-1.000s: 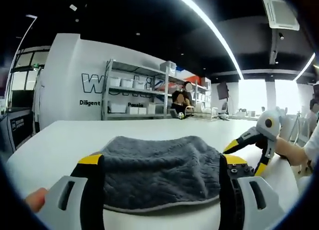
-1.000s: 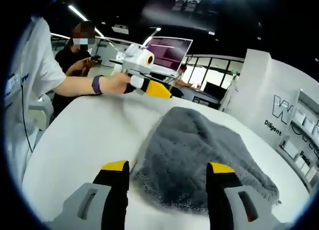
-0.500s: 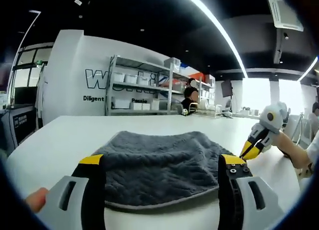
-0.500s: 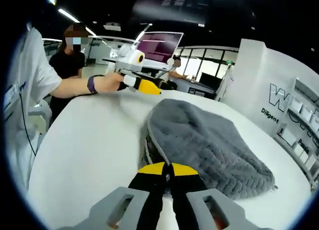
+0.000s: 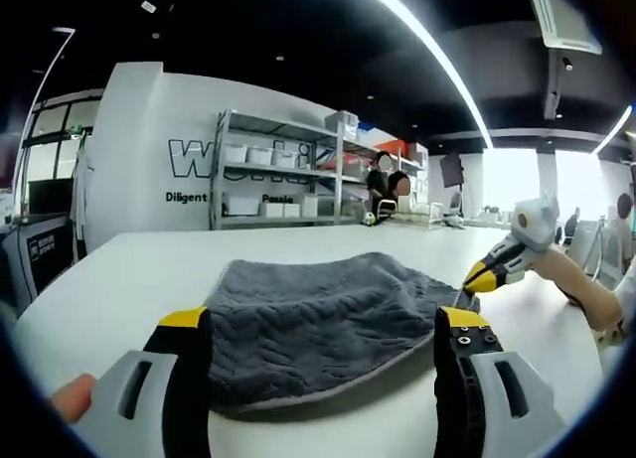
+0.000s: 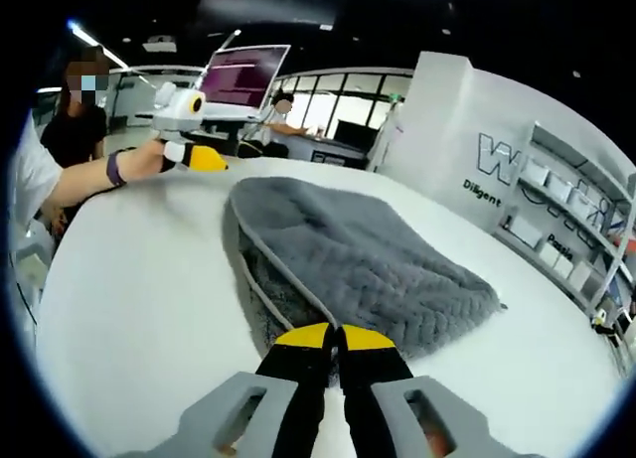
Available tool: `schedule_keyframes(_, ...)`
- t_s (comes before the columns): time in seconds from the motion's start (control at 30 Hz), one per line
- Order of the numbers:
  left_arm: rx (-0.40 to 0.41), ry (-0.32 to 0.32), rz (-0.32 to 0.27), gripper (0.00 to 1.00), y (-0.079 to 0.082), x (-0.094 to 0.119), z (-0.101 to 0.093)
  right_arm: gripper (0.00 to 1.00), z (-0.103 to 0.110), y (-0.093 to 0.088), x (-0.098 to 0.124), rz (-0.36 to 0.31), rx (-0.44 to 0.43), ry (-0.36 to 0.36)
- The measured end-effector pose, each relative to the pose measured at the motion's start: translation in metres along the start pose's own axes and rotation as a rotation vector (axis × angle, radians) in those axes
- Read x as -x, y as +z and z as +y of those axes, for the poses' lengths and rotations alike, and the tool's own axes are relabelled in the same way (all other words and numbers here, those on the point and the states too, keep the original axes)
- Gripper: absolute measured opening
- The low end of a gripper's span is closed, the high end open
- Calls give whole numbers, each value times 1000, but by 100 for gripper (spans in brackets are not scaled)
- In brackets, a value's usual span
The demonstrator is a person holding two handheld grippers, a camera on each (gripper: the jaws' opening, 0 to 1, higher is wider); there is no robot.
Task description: Open the folded towel by lifting each exposed corner and separating the folded layers until the towel lies flat within the target outline without major curled edges
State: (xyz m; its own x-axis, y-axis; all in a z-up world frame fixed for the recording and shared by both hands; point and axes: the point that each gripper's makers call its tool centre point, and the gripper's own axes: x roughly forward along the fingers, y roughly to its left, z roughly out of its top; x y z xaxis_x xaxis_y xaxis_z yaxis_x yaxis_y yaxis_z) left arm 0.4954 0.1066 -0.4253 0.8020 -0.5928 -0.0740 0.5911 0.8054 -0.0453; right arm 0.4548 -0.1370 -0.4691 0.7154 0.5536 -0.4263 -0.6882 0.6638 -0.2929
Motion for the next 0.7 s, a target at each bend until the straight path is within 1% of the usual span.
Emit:
schedule_keyframes(0.23,-15,-2,18,91,-4,-1,-1,0,-44,-20,9,68,-44,-195)
schedule_keyframes(0.4,-19,1,30,91,-8,-2,-2,0,-73,-34,19,110,-75,-304)
schedule_keyframes(0.7,-18,2,38,90,-10,-3,0,0,-101,-51,37,145,-161,-420)
